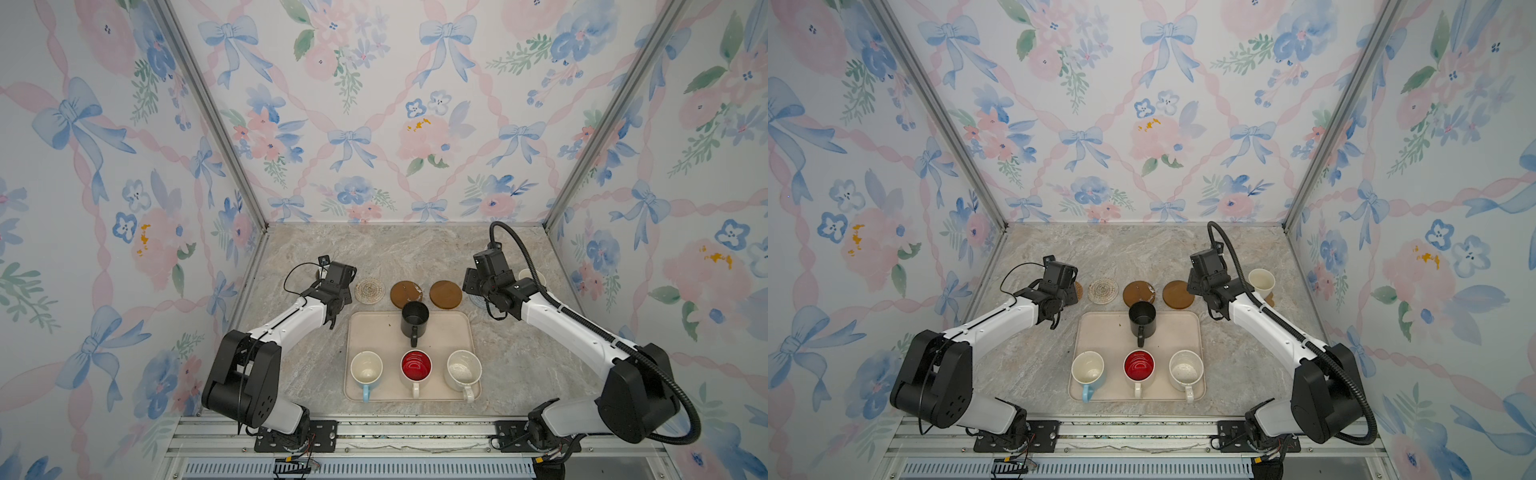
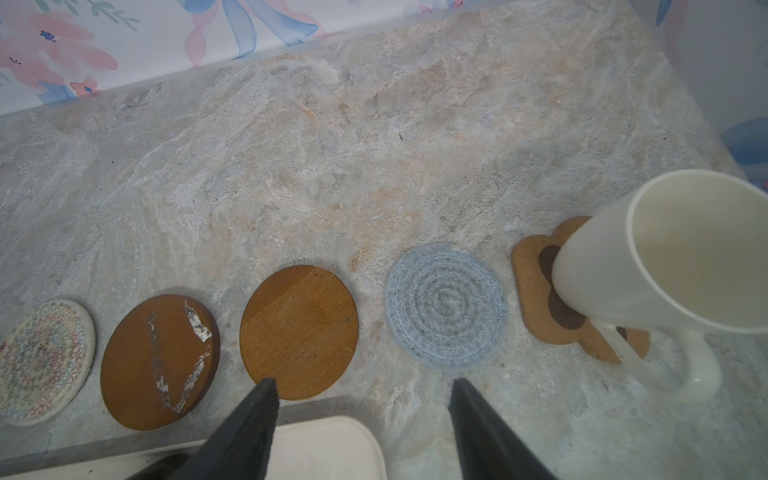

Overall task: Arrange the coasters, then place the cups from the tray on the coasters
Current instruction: 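Lower the grey mug onto the woven rattan coaster and open the left gripper, then move the open right gripper over the black mug on the tray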

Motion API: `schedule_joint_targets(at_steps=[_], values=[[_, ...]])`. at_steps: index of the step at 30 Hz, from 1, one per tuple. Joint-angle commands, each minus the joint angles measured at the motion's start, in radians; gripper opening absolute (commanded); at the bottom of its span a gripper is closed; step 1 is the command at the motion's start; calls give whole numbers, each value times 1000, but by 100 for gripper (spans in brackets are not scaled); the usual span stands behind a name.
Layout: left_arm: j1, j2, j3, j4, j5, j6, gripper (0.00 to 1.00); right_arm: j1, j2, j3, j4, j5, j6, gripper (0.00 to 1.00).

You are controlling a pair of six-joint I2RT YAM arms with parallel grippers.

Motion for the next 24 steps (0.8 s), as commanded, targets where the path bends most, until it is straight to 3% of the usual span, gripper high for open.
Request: schedule_joint_targets(at_steps=[1,7,18,24], values=[[8,-22,-12,22,0,12,46,-8,5,25,-16,-2,-8,69],[5,-72,-29,15,28,11,58,-6,-3,25,-22,-6,-6,69],[-70,-352,-21,-3,-49,-12,61,47,-2,89,-99,8,-22,69],[-160,-386,14,-3,-82,-63,61,140,-33,141,-180,34,-42,69]])
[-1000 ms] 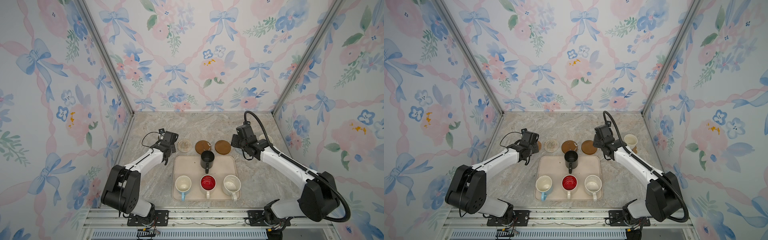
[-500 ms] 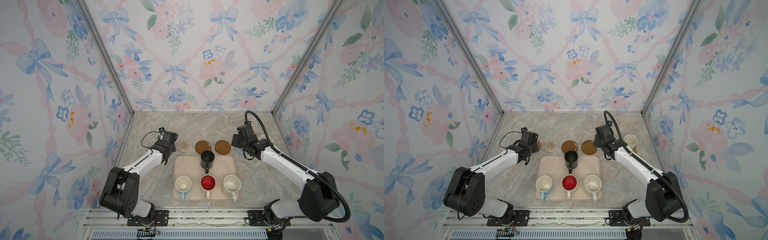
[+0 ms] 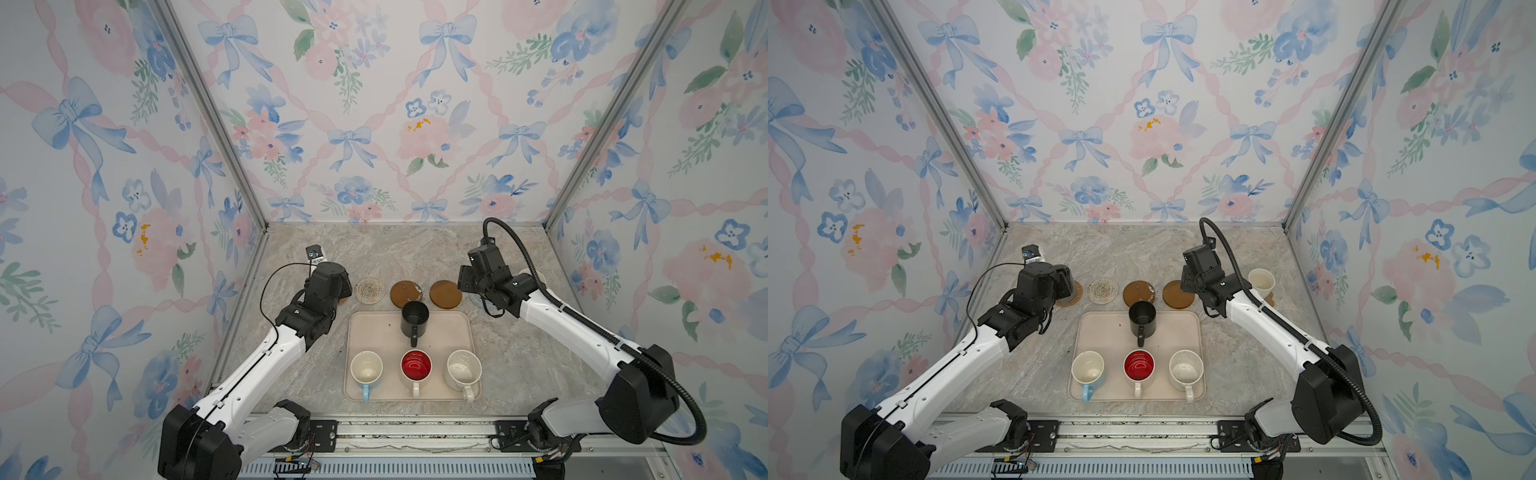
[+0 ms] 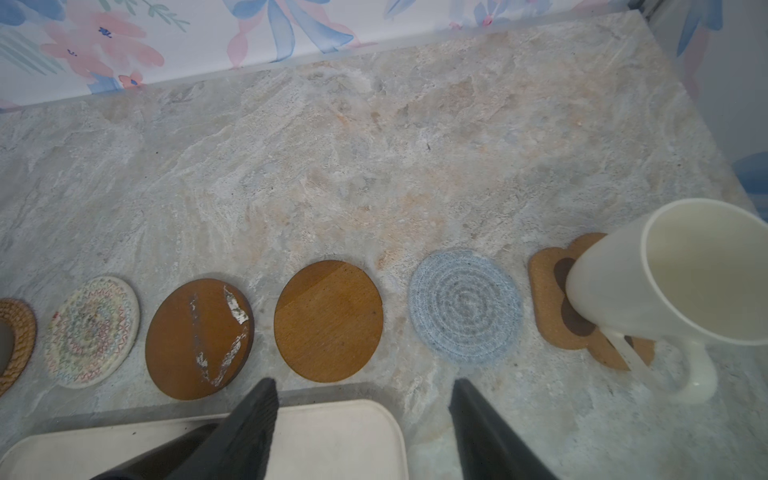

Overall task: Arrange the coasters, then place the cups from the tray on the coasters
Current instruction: 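Move the open right gripper over the black mug on the tray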

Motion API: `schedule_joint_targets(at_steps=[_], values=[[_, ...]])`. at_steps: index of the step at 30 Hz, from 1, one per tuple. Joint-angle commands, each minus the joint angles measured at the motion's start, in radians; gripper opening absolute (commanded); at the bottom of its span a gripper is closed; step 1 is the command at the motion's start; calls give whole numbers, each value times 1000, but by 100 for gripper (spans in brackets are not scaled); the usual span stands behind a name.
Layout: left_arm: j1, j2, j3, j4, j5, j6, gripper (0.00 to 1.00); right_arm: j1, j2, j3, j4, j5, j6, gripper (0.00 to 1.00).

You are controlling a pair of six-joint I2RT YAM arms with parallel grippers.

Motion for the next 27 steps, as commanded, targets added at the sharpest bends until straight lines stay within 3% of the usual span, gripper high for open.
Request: schedule_joint_targets(at_steps=[1,12,19,27], values=[[-47,7,24,-8,-41,-54,60,56,-36,48,-103,30,-23,69],[-219,180,74,-5,-156,-37,60,266,-133,20,-221,40,64,68],[-226,206,82,1,-145,-21,60,389,-88,-24,-200,31,193,66],[-224,166,34,55,-141,-7,59,427,16,-30,-120,-116,252,65]])
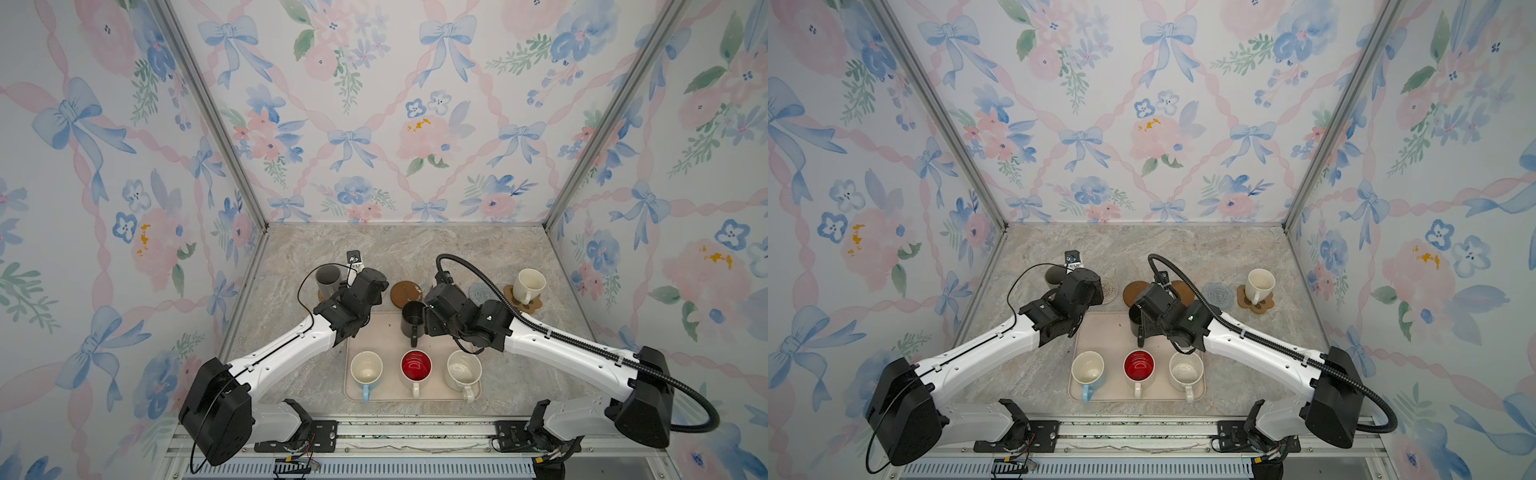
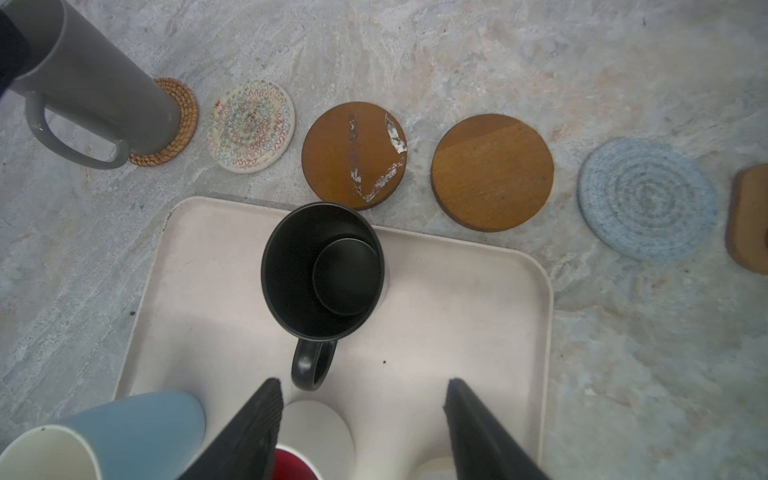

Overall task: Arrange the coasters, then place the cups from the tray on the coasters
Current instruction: 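Move the open right gripper over the black mug on the tray, then close the right gripper on the black mug and lift it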

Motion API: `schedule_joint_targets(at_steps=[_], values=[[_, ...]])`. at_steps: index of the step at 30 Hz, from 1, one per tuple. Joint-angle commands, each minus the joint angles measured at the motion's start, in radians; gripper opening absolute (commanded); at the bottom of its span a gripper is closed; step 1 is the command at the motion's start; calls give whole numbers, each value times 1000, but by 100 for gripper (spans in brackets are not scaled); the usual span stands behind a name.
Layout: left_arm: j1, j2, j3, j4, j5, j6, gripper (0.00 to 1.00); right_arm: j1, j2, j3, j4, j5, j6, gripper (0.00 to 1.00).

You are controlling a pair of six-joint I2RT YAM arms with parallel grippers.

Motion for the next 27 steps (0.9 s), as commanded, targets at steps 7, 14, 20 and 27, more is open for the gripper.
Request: schedule_joint_targets(at_steps=[7,14,20,27], values=[[-3,-87,-61,68,-19,36,59,31,92,-45,99,-160,86,59],[-2,-140,-118,148,2,57,59,49,153,-42,102,-192,107,55],[-2,-162,-146,198,23,74,59,49,191,-29,89,-178,116,51],[3,-160,-152,209,24,80,59,45,263,6,66,-159,129,45]])
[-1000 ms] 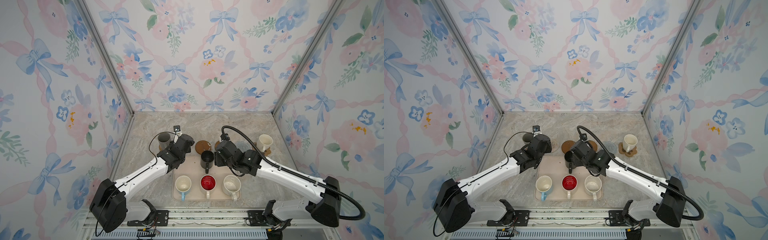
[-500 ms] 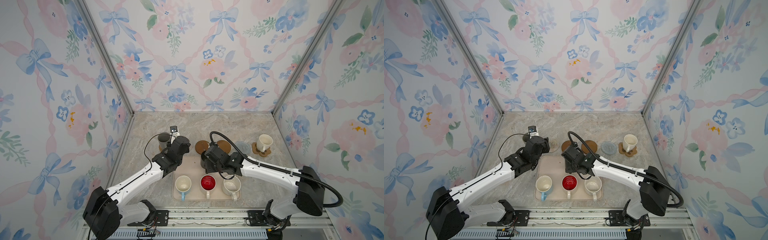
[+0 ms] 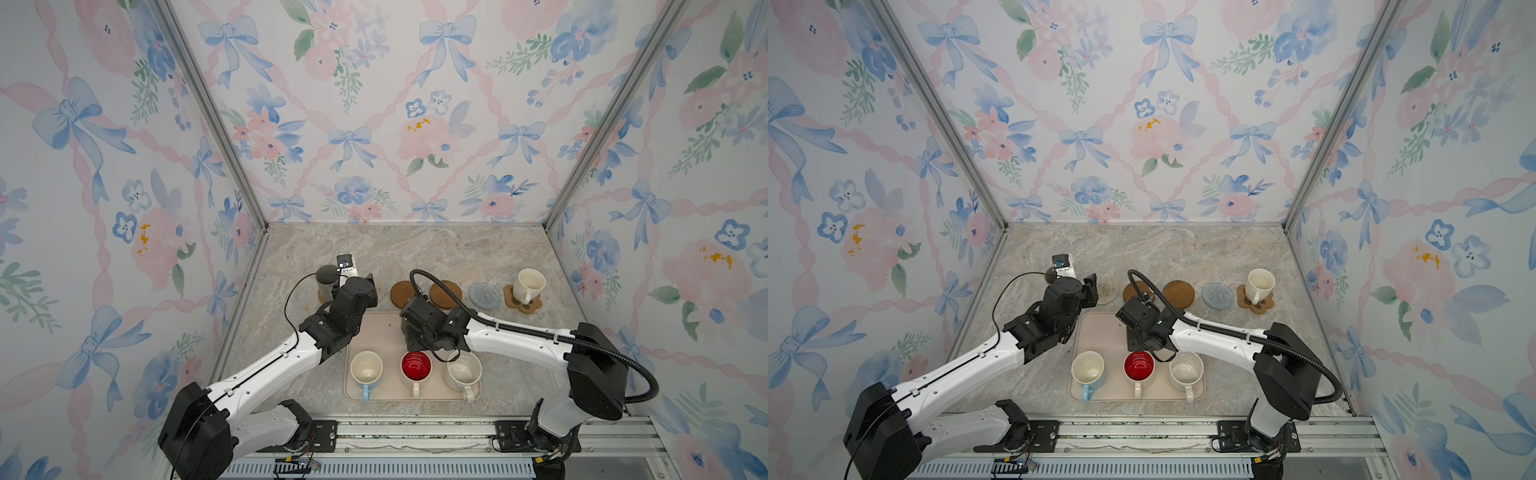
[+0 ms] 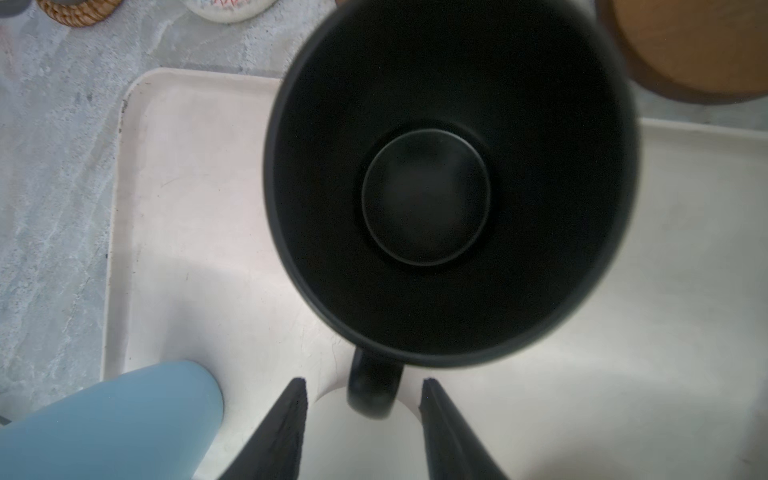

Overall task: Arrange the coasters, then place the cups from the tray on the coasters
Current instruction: 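Close the right gripper on the black mug and lift it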

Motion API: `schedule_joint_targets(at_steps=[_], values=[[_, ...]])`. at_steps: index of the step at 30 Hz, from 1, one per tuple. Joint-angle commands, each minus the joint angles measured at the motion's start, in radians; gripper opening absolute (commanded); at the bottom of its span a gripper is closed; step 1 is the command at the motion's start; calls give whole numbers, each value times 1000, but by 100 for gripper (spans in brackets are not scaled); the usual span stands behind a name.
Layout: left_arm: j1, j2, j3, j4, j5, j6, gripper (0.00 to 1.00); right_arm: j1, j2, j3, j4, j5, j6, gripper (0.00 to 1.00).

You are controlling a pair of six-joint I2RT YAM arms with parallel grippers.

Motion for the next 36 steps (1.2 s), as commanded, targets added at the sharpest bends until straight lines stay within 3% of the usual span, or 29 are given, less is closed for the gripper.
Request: schedule_joint_targets(at_steps=[1,19,24,29,36], values=[[4,-13,-12,25,5,23,59,5,32,30,-26,20,19,45],[33,-18,-33,37,21,18,59,-66,78,28,36,29,23,39],[38,-19,-36,37,26,16,59,-76,89,33,26,29,23,27],[43,-19,-40,40,30,15,59,-77,90,38,6,48,14,2],[49,-21,-42,39,30,10,59,-77,61,71,-60,149,-46,0]])
